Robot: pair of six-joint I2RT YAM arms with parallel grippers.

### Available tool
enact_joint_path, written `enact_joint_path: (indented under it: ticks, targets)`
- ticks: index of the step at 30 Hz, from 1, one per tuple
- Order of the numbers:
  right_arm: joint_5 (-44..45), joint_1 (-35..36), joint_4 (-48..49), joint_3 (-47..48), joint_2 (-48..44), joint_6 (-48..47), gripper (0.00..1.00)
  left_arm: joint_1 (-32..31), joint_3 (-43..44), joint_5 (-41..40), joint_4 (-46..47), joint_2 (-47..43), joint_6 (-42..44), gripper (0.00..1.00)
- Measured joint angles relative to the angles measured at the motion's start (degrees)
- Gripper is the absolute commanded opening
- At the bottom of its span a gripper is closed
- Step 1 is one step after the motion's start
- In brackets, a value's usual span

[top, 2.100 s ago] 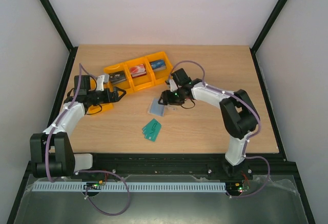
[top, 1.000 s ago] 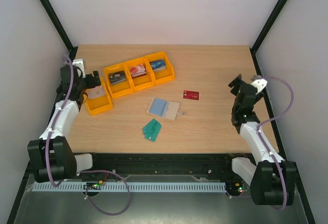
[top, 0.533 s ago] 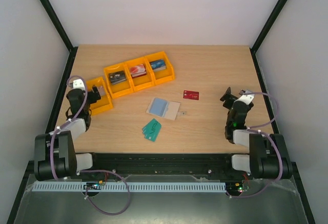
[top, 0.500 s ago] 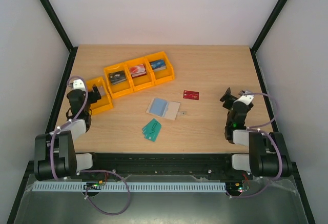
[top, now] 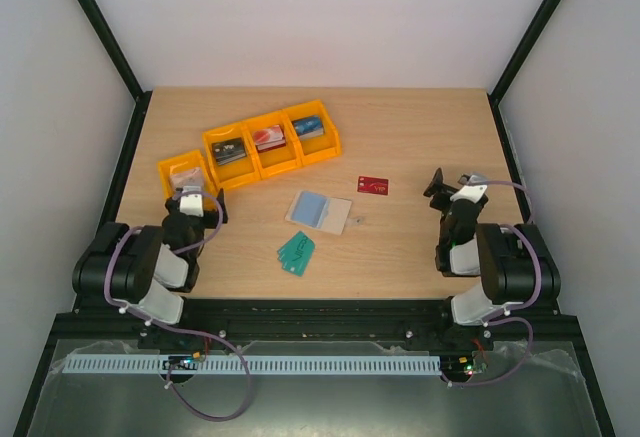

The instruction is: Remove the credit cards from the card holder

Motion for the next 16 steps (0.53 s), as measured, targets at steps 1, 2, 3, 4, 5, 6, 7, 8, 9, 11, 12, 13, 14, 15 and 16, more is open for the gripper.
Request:
enact_joint_path:
  ticks: [1,2,3,4,5,6,7,8,9,11,12,13,14,15,16]
  targets:
    - [-0.3,0.0,-0.1,0.8,0.0,-0.2,0.99,-0.1,-0.9,-0.3,0.5,0.1,0.3,0.99]
    - [-0.7,0.0,0.0,1.4,0.0,-0.3,0.99,-0.1,-1.2,-0.7,1.3,-0.2,0.6,0.99]
    - [-0.9,0.0,0.1,1.7,0.0,-0.4,0.99,-0.1,-1.2,-1.4,2.9,-0.2,0.9,0.99]
    - [-0.9,0.0,0.1,1.7,0.0,-0.4,0.99,-0.1,-0.8,-2.0,4.2,-0.2,1.0,1.0]
    - [-1.0,0.0,0.0,1.7,0.0,-0.4,0.99,-0.1,-0.4,-2.3,4.8,-0.2,1.1,0.99]
    - [-1.1,0.0,-0.1,1.7,0.0,-0.5,0.99,-0.1,0.0,-2.6,4.9,-0.4,1.2,1.0]
    - [-1.2,0.0,-0.1,1.7,0.0,-0.5,0.99,-0.1,0.3,-2.8,5.0,-0.5,1.3,1.0]
    - [-1.3,0.0,-0.1,1.7,0.0,-0.6,0.99,-0.1,0.8,-3.1,4.9,-0.6,1.3,0.99]
    - [-1.4,0.0,-0.1,1.7,0.0,-0.7,0.99,-0.1,1.2,-3.3,4.8,-0.5,1.4,0.99]
    - [-1.6,0.0,-0.1,1.8,0.0,-0.7,0.99,-0.2,2.9,-4.1,3.4,-0.5,1.3,0.99]
    - [-1.7,0.0,-0.1,1.8,0.0,-0.8,0.99,-0.2,4.2,-4.5,2.0,-0.5,1.2,1.0]
    - [-1.7,0.0,-0.1,1.8,0.0,-0.8,0.99,-0.1,5.5,-4.7,1.0,-0.5,1.2,1.0]
    - [-1.7,0.0,-0.1,1.8,0.0,-0.9,0.99,-0.1,6.4,-4.8,0.4,-0.5,1.1,0.99]
    - [-1.8,0.0,-0.1,1.8,0.0,-0.9,0.99,-0.1,6.9,-4.9,0.0,-0.5,1.1,0.99]
    - [-1.8,0.0,-0.1,1.8,0.0,-0.9,0.99,-0.1,7.1,-5.0,-0.4,-0.5,1.0,0.99]
